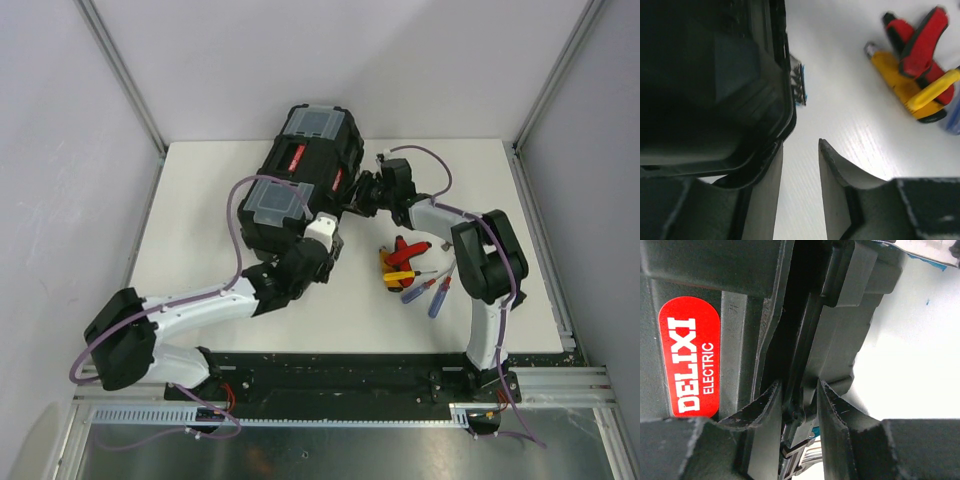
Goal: Pack the tool kit
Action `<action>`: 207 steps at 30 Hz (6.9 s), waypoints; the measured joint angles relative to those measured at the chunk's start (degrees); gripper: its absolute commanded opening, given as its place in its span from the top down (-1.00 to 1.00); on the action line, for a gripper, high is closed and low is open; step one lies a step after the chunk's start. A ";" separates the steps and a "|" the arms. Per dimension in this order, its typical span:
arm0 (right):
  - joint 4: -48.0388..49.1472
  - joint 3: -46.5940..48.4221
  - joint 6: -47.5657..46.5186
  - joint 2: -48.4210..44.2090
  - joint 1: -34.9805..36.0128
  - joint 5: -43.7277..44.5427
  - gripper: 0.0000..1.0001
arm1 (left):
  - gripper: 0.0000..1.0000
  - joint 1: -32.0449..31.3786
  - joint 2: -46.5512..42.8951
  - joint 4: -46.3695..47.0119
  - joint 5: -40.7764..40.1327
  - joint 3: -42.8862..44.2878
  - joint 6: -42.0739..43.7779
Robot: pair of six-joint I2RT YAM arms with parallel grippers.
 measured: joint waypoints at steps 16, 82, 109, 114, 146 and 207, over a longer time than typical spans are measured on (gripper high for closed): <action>0.81 0.24 1.20 0.39 0.24 1.22 0.76 | -0.92 -6.38 -9.03 -7.76 -14.29 12.33 12.13; 14.40 -0.17 1.29 5.99 -3.93 -14.67 1.00 | -0.95 -9.42 43.04 -44.61 -56.39 46.34 15.37; 15.47 0.33 1.92 6.71 -3.69 -13.49 1.00 | -0.57 1.40 29.44 -45.05 -50.56 55.06 14.88; 13.97 1.36 0.94 6.88 -3.56 -12.96 1.00 | -0.58 4.87 24.98 -44.98 -43.21 54.99 13.18; 6.88 7.48 -1.81 8.87 -3.04 -11.43 1.00 | -0.59 47.23 2.62 -32.79 15.34 44.78 0.26; 7.61 10.64 -1.27 9.57 -6.34 5.92 1.00 | -0.80 69.09 6.03 -11.08 44.26 7.43 -3.45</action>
